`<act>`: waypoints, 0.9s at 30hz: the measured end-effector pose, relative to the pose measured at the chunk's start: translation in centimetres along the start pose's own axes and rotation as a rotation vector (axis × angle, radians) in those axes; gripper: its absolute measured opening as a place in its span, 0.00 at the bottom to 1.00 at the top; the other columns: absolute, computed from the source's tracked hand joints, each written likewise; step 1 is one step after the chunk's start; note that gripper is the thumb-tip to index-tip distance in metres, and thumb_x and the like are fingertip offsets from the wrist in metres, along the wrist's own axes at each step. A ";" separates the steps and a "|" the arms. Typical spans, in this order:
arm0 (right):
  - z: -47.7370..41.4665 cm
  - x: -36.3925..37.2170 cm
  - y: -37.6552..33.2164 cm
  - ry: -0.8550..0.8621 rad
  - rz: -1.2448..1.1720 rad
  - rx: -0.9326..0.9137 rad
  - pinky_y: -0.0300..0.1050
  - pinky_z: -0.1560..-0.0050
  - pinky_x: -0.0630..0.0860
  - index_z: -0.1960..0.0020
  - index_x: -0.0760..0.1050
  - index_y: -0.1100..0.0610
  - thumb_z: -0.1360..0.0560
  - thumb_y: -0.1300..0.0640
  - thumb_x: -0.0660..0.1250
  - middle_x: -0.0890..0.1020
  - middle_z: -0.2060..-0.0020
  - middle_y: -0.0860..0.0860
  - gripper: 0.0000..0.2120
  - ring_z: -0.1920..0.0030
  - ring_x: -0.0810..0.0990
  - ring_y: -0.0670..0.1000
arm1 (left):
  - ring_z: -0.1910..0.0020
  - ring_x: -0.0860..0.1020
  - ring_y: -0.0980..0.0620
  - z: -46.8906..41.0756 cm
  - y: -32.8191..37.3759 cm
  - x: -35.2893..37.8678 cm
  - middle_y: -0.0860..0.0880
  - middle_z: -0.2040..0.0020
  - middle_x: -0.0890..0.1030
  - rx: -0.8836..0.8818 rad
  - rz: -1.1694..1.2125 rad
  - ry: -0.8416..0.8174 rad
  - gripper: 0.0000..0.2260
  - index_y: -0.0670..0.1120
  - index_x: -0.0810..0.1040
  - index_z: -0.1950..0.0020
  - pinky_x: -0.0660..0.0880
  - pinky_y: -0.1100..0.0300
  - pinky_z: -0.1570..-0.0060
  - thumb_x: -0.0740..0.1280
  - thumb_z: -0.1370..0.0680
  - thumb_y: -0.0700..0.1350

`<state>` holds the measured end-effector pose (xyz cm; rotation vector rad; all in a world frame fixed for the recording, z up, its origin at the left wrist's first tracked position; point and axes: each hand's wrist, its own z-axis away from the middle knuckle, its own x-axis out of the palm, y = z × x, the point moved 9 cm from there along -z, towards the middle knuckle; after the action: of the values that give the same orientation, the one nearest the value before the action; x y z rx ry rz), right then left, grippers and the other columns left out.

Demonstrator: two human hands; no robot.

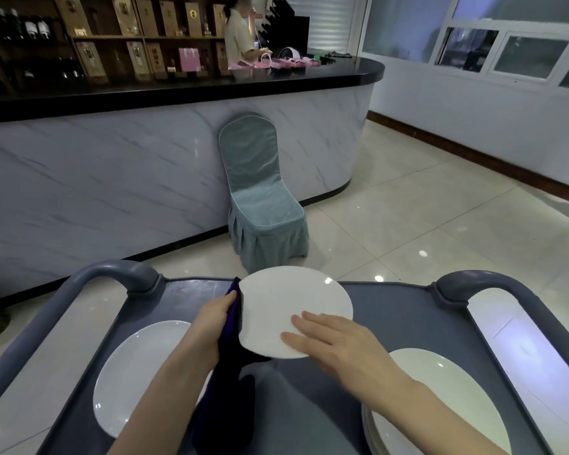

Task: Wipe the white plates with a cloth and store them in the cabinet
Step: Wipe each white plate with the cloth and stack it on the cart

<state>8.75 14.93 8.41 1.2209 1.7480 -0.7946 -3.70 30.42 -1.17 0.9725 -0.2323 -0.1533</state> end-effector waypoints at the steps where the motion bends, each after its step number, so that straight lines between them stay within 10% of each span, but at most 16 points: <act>1: -0.1 -0.5 0.1 0.028 -0.050 0.053 0.45 0.52 0.83 0.39 0.82 0.47 0.29 0.58 0.76 0.83 0.40 0.44 0.19 0.42 0.83 0.50 | 0.63 0.81 0.44 0.3 -0.1 0.5 0.42 0.61 0.85 -0.030 0.099 -0.029 0.14 0.39 0.81 0.48 0.77 0.55 0.62 0.65 0.20 0.50; 6: -0.4 0.0 2.0 0.050 -0.643 0.487 0.39 0.36 0.74 0.34 0.78 0.45 0.20 0.53 0.66 0.79 0.38 0.35 0.15 0.36 0.77 0.38 | 0.62 0.78 0.48 2.3 0.4 5.2 0.42 0.57 0.78 -0.021 0.373 -0.208 0.20 0.43 0.77 0.55 0.78 0.57 0.61 0.61 0.21 0.60; 9: -0.8 -0.3 2.2 0.149 -0.887 0.622 0.35 0.42 0.73 0.34 0.78 0.49 0.19 0.57 0.65 0.82 0.41 0.35 0.15 0.40 0.79 0.38 | 0.44 0.78 0.46 3.2 0.4 7.5 0.42 0.43 0.78 0.077 0.245 -0.231 0.28 0.44 0.74 0.38 0.73 0.52 0.41 0.58 0.22 0.67; 16: -1.0 -2.3 4.0 0.381 -0.967 0.794 0.28 0.37 0.69 0.32 0.74 0.41 0.19 0.60 0.64 0.78 0.39 0.32 0.19 0.36 0.74 0.33 | 0.21 0.49 0.54 6.5 2.9 9.7 0.60 0.20 0.49 0.974 -0.490 -0.055 0.24 0.66 0.48 0.23 0.52 0.51 0.23 0.47 0.19 0.53; 19: -0.6 -2.5 4.3 0.414 -0.977 0.820 0.30 0.37 0.69 0.31 0.74 0.46 0.19 0.62 0.63 0.78 0.37 0.36 0.19 0.35 0.74 0.34 | 0.22 0.47 0.60 6.3 2.9 10.4 0.71 0.24 0.48 0.998 -0.494 -0.137 0.23 0.76 0.45 0.28 0.51 0.48 0.23 0.47 0.19 0.55; 27: 1.1 -2.2 4.8 0.549 -1.119 0.923 0.35 0.38 0.73 0.37 0.76 0.39 0.19 0.62 0.63 0.81 0.40 0.35 0.19 0.38 0.78 0.37 | 0.21 0.52 0.53 7.5 4.1 10.9 0.54 0.20 0.54 1.018 -0.743 -0.109 0.23 0.58 0.52 0.24 0.54 0.46 0.24 0.47 0.19 0.50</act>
<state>13.98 14.64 9.72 0.9271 2.6658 -2.2637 4.95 24.16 7.66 2.0418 -0.0191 -0.8242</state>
